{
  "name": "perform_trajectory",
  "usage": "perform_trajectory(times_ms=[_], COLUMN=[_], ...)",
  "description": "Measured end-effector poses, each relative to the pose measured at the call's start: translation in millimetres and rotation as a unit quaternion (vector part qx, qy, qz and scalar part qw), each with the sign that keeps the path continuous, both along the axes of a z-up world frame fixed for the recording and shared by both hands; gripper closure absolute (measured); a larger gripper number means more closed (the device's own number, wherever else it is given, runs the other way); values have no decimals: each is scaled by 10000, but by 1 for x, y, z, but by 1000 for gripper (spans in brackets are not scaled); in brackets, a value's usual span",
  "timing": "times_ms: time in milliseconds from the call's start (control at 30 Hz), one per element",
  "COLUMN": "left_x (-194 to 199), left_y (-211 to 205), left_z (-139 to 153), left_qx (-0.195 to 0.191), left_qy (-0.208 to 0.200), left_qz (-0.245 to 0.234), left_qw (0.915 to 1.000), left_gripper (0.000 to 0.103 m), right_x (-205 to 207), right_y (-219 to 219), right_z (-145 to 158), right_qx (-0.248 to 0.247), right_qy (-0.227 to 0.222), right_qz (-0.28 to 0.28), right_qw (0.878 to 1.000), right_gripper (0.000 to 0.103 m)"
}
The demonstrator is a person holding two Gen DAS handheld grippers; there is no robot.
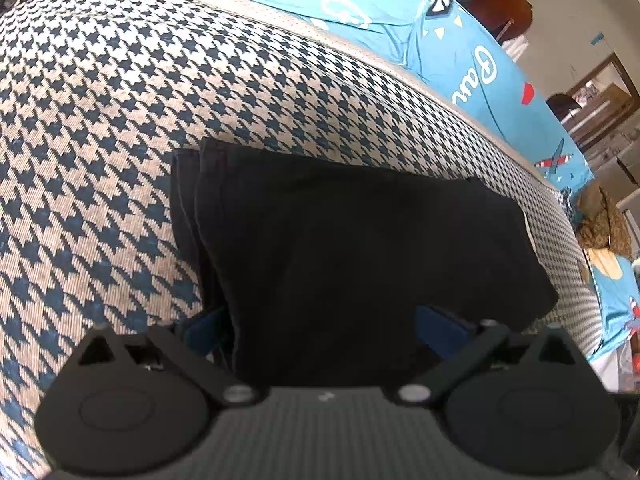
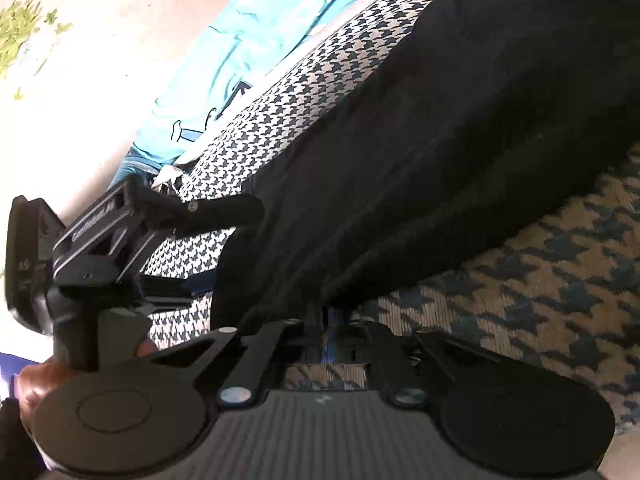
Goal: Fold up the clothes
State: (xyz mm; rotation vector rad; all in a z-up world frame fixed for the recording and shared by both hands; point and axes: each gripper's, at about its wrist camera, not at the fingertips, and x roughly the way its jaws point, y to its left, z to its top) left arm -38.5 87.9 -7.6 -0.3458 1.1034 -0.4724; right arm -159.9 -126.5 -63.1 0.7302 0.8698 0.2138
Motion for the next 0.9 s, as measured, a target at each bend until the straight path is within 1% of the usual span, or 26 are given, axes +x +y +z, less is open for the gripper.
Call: perform_trajectory(times_ms=[133,233,300,367,467,567,667,733,867,900], left_x=[-3,-6,-8,-9,-13,-14,-14,-15,-16,-16], left_y=[1,-4,-7,-12,-16,-23,-30,-35,-46,-49], left_z=[2,5,7,11,19,20,20,19,13,12], left_qx=[143,444,605,733,603,748,829,916,1147,1205], left_qy=[-41,-177,-254,-368,-572,-610,-663,-686,-712,-719], left_qz=[-20,-108,-75,-21,-142,-129,-222,-314,-505,-552], left_qw=[9999,9988,9978,9966,9964,9952,9941,9929,9896,9886], left_gripper=[0,0,0,0,0,0,0,0,0,0], right_x=[-12,-15,-19,-23,-22,-25,-27,-28,-28,-27], right_y=[4,8,10,9,-9,-30,-46,-54,-66,-66], right_z=[4,4,8,15,16,16,18,18,14,15], right_qx=[-241,-338,-576,-773,-545,-432,-344,-267,37,20], right_qy=[-29,-1,-101,-257,-177,-144,-111,-63,62,43], right_qz=[209,478,626,638,321,-139,-485,-708,-991,-1015], right_qw=[9995,9983,9963,9946,9978,9989,9982,9971,9950,9948], right_gripper=[99,99,99,99,99,95,85,73,73,73])
